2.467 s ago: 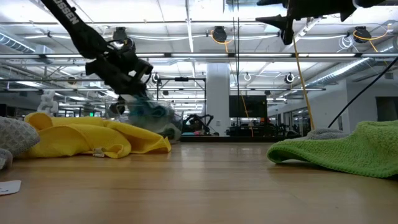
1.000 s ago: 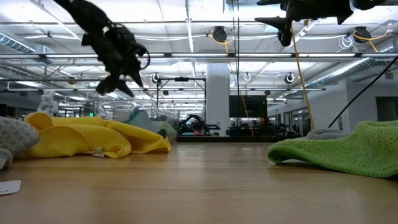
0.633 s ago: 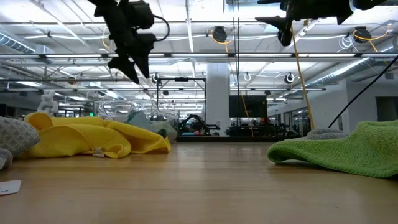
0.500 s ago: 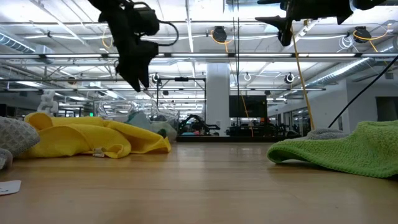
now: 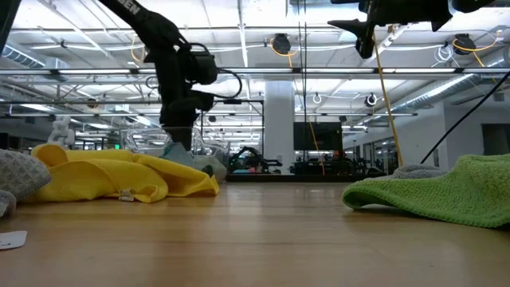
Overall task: Fold microfiber towels
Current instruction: Put the blue microfiber cloth into the transparent bin
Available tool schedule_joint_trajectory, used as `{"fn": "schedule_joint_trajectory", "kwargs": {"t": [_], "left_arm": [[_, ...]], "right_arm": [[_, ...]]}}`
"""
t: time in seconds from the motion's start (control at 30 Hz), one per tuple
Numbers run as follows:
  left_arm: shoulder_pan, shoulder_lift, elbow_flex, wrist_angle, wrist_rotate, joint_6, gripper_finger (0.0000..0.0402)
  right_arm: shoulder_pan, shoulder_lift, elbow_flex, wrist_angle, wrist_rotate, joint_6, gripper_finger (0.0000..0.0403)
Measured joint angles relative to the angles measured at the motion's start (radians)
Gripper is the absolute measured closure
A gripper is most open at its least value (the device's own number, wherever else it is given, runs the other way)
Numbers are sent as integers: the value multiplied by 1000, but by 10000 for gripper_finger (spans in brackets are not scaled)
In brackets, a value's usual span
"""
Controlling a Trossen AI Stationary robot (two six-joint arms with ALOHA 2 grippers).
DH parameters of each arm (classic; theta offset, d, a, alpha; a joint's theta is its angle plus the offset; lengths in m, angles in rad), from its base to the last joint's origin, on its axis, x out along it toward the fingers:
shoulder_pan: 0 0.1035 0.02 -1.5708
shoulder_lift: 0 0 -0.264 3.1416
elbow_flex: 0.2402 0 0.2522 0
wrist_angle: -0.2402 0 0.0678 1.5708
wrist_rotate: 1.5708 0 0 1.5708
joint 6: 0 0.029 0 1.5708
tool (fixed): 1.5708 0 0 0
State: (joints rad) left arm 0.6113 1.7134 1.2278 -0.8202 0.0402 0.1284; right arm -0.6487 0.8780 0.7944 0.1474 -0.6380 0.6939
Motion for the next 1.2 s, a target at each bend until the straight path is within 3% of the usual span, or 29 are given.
{"fn": "schedule_joint_trajectory", "kwargs": {"t": [0.2,0.4,0.57,0.73,0.93,1.07,1.2], "left_arm": [[20,2,0,-85,-2,2,107],[47,24,-7,-92,113,19,176],[55,75,-14,-96,205,42,250],[56,83,-3,-142,228,42,370],[63,-33,52,-246,325,129,373],[76,-103,68,-233,467,240,373],[127,-98,42,-218,593,366,373]], "right_arm": [[0,0,0,0,0,-10,239],[0,0,0,0,3,-47,239],[0,0,0,0,3,-51,239],[0,0,0,1,3,-50,239],[0,0,0,-2,-18,-49,239],[0,0,0,-2,-18,-51,239],[0,0,0,-2,-19,-51,239]]}}
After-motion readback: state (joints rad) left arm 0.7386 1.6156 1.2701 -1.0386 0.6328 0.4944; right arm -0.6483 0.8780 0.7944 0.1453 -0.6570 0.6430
